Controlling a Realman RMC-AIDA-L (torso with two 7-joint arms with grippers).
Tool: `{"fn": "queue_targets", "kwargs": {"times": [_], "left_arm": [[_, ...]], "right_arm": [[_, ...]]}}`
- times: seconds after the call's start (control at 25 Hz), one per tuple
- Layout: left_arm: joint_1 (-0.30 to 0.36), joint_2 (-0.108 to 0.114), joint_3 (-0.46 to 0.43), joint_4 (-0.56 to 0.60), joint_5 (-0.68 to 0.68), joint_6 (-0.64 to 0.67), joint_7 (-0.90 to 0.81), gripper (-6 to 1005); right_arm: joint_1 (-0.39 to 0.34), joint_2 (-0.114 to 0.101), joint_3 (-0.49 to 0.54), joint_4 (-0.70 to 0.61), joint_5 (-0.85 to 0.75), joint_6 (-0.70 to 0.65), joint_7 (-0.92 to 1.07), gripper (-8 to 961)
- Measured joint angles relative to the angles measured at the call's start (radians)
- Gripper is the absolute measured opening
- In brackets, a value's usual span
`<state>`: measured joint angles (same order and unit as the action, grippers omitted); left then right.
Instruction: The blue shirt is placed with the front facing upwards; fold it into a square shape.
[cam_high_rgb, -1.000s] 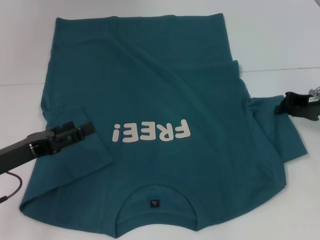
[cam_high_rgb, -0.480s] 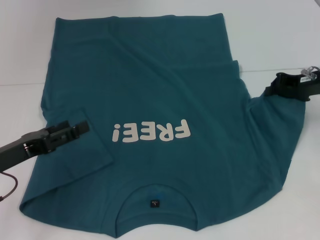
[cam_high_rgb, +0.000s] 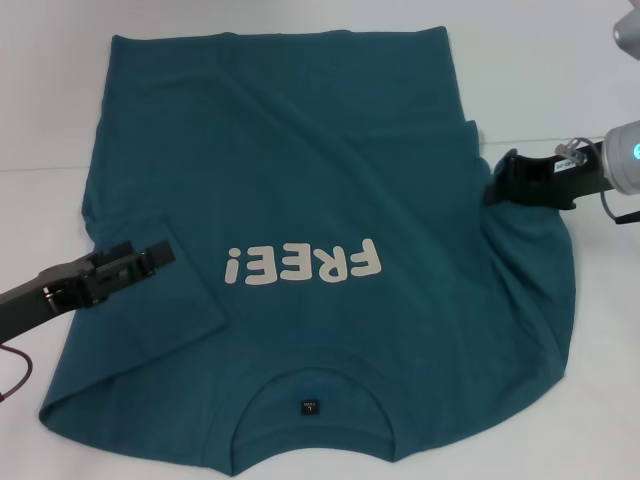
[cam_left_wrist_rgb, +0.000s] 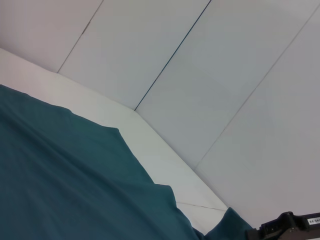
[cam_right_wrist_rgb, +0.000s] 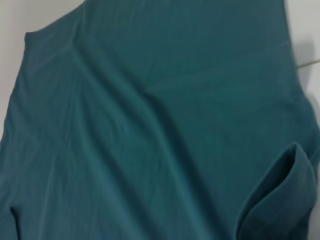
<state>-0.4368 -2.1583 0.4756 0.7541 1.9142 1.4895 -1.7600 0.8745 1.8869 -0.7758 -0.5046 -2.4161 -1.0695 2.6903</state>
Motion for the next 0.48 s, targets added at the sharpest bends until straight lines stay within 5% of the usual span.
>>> {"fn": "queue_targets", "kwargs": {"times": [0.48], "left_arm": [[0.005,0.000,-0.026,-0.004,0.000,-0.001,-0.001,933]], "right_arm": [[0.001,0.029,-0.007,0.001,0.004,0.055,0.036,102]]}}
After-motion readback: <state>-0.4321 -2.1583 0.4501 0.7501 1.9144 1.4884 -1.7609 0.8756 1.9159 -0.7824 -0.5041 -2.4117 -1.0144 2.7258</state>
